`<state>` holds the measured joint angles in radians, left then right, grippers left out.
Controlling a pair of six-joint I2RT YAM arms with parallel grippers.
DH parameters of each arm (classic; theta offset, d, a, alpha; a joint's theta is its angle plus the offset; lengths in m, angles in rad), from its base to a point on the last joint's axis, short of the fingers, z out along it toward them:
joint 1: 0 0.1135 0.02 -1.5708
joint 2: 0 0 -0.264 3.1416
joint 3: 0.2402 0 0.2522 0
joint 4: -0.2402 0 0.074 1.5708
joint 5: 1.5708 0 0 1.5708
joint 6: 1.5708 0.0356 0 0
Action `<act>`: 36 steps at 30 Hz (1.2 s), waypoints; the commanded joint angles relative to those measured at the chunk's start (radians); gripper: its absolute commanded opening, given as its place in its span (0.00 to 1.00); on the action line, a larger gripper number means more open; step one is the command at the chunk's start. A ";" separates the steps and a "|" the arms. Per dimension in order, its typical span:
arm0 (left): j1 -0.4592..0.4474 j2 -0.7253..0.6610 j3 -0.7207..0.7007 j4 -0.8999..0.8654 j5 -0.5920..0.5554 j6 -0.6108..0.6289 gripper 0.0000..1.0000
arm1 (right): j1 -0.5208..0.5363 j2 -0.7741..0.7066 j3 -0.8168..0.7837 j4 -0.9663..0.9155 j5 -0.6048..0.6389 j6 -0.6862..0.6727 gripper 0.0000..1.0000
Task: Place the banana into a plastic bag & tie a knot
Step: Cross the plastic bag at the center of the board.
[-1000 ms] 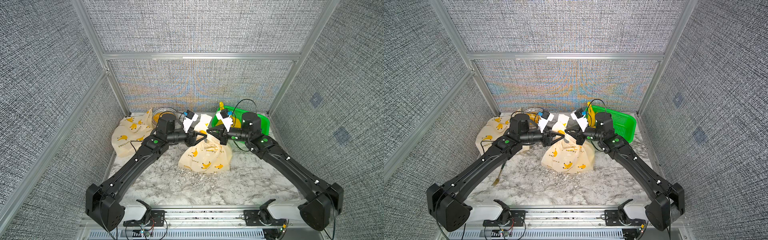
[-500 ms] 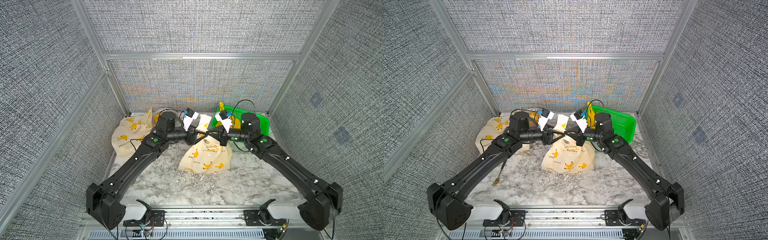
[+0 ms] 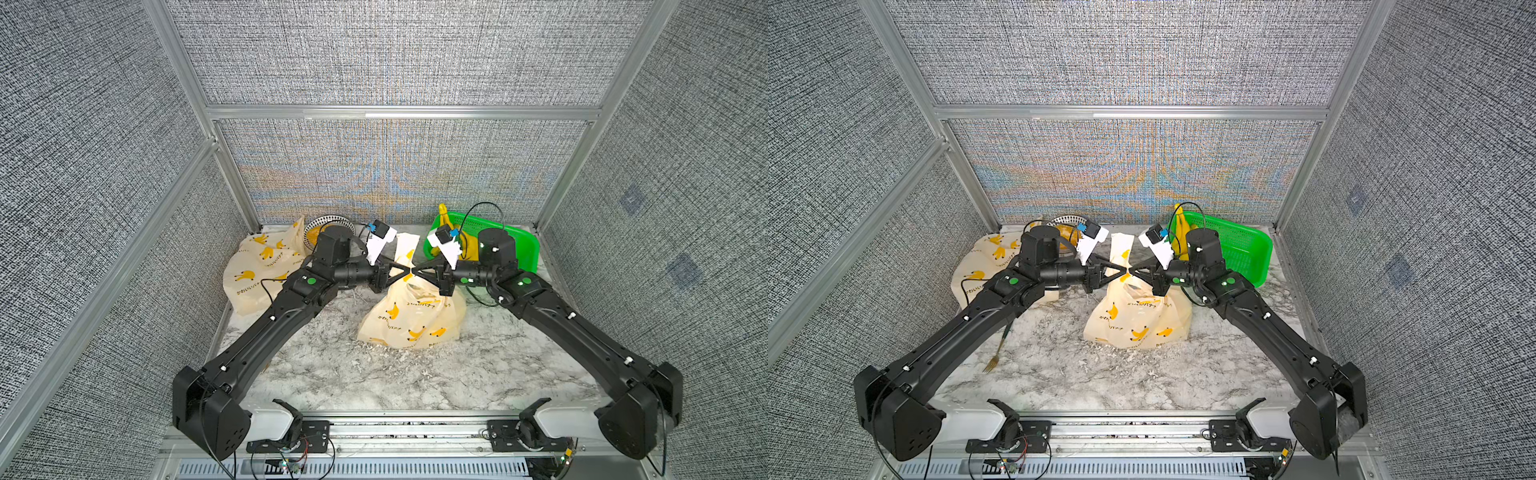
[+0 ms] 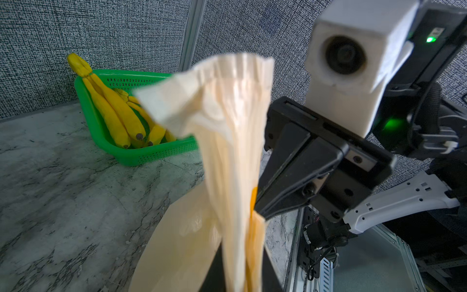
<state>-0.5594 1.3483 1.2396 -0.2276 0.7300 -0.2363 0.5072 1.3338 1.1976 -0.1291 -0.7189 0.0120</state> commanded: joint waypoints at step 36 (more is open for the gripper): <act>0.028 0.113 0.035 -0.021 0.065 -0.010 0.08 | -0.044 -0.147 -0.092 0.133 0.101 -0.029 0.00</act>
<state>-0.5377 1.4651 1.2716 -0.2661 0.8303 -0.2173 0.4519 1.2091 1.1320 -0.0067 -0.6876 0.0261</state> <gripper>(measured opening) 0.105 0.068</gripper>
